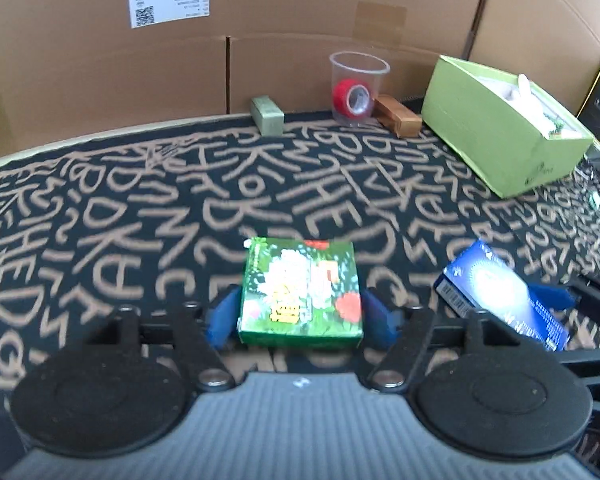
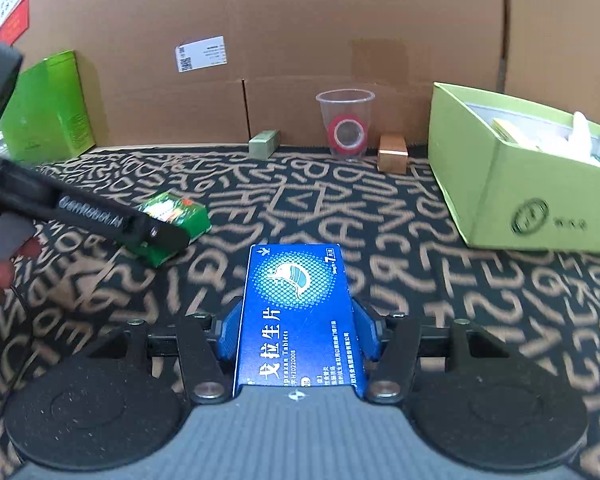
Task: Organize objects
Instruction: 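Carry the blue box and floral box over the green shoebox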
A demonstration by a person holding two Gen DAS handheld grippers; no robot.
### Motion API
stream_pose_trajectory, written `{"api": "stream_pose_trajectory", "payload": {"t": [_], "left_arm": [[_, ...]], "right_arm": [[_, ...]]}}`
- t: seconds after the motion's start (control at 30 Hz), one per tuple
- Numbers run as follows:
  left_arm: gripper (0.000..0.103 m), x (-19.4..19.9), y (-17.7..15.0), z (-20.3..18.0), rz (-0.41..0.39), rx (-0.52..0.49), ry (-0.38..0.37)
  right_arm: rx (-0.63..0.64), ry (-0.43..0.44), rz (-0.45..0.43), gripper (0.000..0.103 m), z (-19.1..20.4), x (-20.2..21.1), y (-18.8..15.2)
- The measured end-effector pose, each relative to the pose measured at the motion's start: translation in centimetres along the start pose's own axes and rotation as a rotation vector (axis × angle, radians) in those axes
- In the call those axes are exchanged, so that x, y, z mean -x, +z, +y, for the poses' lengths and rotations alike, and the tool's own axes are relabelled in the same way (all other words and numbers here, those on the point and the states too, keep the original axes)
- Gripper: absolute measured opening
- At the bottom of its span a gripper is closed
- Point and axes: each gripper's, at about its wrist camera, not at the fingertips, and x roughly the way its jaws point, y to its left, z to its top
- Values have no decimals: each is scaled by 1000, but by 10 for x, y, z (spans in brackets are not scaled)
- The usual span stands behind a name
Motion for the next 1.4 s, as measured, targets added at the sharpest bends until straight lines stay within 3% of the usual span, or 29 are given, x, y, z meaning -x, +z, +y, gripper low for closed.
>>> {"api": "stream_pose_trajectory", "payload": {"t": [0.1,0.17,0.4,0.53,0.73,0.87,1.07,1.4], "left_arm": [[77,8,-5,-1,-4,-5,38],[68,6,-2,-1,6,-3,35],[69,-6,9,-6,18,-29,69],[63,-8,9,-7,17,-50,73],[61,-9,12,-10,23,-53,72],[61,1,17,-20,9,-68,28],[61,28,47,-58,-93,-118,-77],[61,41,115,-156,-228,-186,-234]], "right_arm": [[16,23,3,67,2,10,-7],[19,37,2,67,1,15,-10],[-10,28,-19,67,-5,22,-12],[-9,40,-15,67,-6,21,-13],[-14,55,-24,61,-5,21,-17],[-27,69,-43,60,-6,27,-18],[-36,34,-142,60,-23,54,-4],[-2,-195,-309,60,-90,97,35]]}}
